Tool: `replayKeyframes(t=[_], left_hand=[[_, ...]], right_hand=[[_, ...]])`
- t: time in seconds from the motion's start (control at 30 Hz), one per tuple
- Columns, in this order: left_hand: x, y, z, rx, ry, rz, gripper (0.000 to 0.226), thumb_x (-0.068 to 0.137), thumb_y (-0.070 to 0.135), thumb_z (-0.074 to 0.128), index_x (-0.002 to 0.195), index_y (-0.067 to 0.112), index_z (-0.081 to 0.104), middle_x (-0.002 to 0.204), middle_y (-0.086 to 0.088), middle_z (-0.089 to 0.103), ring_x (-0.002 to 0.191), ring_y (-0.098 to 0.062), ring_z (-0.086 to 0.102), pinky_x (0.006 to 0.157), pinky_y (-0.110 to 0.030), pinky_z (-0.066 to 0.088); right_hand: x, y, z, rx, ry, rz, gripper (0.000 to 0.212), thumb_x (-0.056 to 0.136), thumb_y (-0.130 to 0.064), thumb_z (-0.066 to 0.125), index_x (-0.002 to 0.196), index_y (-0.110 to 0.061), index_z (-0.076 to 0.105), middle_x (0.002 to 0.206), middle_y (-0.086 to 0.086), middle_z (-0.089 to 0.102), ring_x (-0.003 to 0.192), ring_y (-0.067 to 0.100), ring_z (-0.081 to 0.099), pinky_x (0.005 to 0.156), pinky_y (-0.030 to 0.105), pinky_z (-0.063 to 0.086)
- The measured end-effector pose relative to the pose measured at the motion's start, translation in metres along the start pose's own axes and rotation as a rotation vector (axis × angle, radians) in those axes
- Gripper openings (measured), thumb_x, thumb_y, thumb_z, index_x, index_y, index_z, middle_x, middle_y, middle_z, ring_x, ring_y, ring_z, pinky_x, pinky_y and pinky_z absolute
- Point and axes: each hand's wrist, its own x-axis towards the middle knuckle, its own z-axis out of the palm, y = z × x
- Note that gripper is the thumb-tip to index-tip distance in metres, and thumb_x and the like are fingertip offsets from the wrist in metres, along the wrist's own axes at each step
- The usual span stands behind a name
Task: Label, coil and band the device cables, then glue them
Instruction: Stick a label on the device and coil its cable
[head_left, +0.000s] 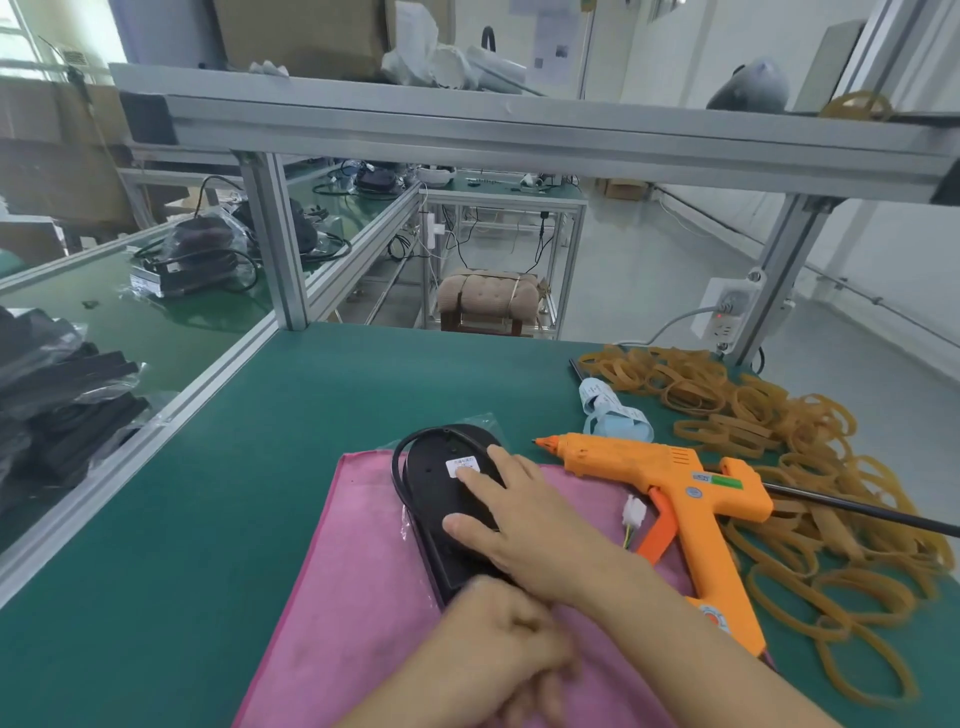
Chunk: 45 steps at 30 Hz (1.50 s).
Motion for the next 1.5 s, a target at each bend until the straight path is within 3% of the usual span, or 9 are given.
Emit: replayKeyframes(t=[0.13,0.27,0.47,0.67,0.83,0.97,1.07,1.37,1.5], left_hand=[[-0.005,-0.020,-0.049,0.500,0.637,0.355,0.055,0.055,0.037,0.085,0.102,0.049,0.057,0.106,0.034,0.056,0.097,0.017,0.047,0.085,-0.007,0.034],[0.009,-0.039,-0.068,0.598,0.498,0.263,0.122,0.052,0.045,0.088,0.148,0.032,0.014,0.153,0.025,0.007,0.143,0.006,0.002,0.118,-0.022,0.009],[0.025,-0.045,-0.074,0.995,0.479,0.311,0.123,0.050,0.075,0.045,0.154,0.022,0.007,0.160,0.016,-0.004,0.141,0.005,-0.024,0.112,-0.020,-0.023],[0.036,-0.041,-0.087,1.072,0.384,0.302,0.124,0.048,0.074,0.049,0.154,0.030,0.003,0.156,0.026,-0.006,0.144,0.004,-0.009,0.110,-0.021,-0.023],[0.039,-0.038,-0.090,1.108,0.393,0.261,0.118,0.047,0.076,0.044,0.152,0.036,0.009,0.158,0.026,0.002,0.148,-0.006,-0.003,0.117,-0.042,-0.015],[0.030,-0.041,-0.086,0.986,0.407,0.408,0.085,0.055,0.070,0.053,0.133,0.038,0.042,0.151,0.027,0.026,0.148,-0.007,0.007,0.117,-0.046,-0.017],[0.021,-0.048,-0.082,0.910,0.438,0.536,0.065,0.068,0.065,0.057,0.123,0.031,0.060,0.144,0.023,0.041,0.146,-0.004,0.017,0.120,-0.047,-0.011],[0.022,-0.047,-0.081,0.770,0.370,0.604,0.046,0.076,0.023,0.082,0.120,0.027,0.067,0.133,0.023,0.052,0.135,0.003,0.034,0.119,-0.020,-0.005],[0.020,-0.050,-0.076,0.858,0.345,0.668,0.042,0.076,0.017,0.072,0.117,0.009,0.068,0.125,0.001,0.059,0.125,-0.003,0.041,0.113,-0.012,0.016]], right_hand=[[-0.004,0.008,0.006,0.077,0.118,-0.064,0.063,0.094,-0.058,0.043,0.148,-0.027,0.033,0.162,0.004,0.008,0.147,0.015,0.007,0.119,0.038,0.013],[-0.014,0.010,0.011,0.125,0.191,-0.212,0.053,0.088,-0.058,0.056,0.132,-0.031,0.052,0.157,-0.003,0.021,0.145,0.015,0.013,0.117,0.039,0.017],[-0.028,0.005,0.010,-0.055,0.273,-0.349,0.034,0.096,-0.043,0.044,0.116,-0.027,0.067,0.140,-0.005,0.047,0.138,0.014,0.031,0.114,0.048,0.013],[-0.054,0.017,0.003,-0.300,0.596,-0.482,0.025,0.092,-0.024,0.047,0.095,-0.019,0.072,0.076,-0.005,0.055,0.068,0.017,0.055,0.069,0.028,0.032],[-0.080,0.025,0.009,-0.191,0.417,-0.606,0.027,0.081,0.001,0.058,0.094,-0.018,0.073,0.080,-0.001,0.063,0.072,0.018,0.057,0.065,0.027,0.044],[-0.091,0.029,0.016,-0.017,0.311,-0.332,0.050,0.087,-0.015,0.062,0.135,-0.026,0.052,0.105,-0.007,0.069,0.089,0.012,0.064,0.079,0.019,0.044],[-0.092,0.033,0.018,-0.080,0.362,-0.391,0.039,0.079,-0.014,0.067,0.117,-0.018,0.069,0.090,-0.010,0.072,0.080,0.004,0.058,0.071,0.020,0.042],[-0.087,0.047,-0.012,-0.361,0.463,-0.192,0.031,0.087,-0.039,0.049,0.063,-0.031,0.066,0.065,-0.010,0.053,0.065,0.014,0.054,0.069,0.032,0.036],[-0.080,0.036,-0.028,-0.420,0.328,0.046,0.020,0.097,-0.042,0.050,0.094,-0.033,0.068,0.083,-0.004,0.067,0.078,0.014,0.061,0.060,0.027,0.026]])
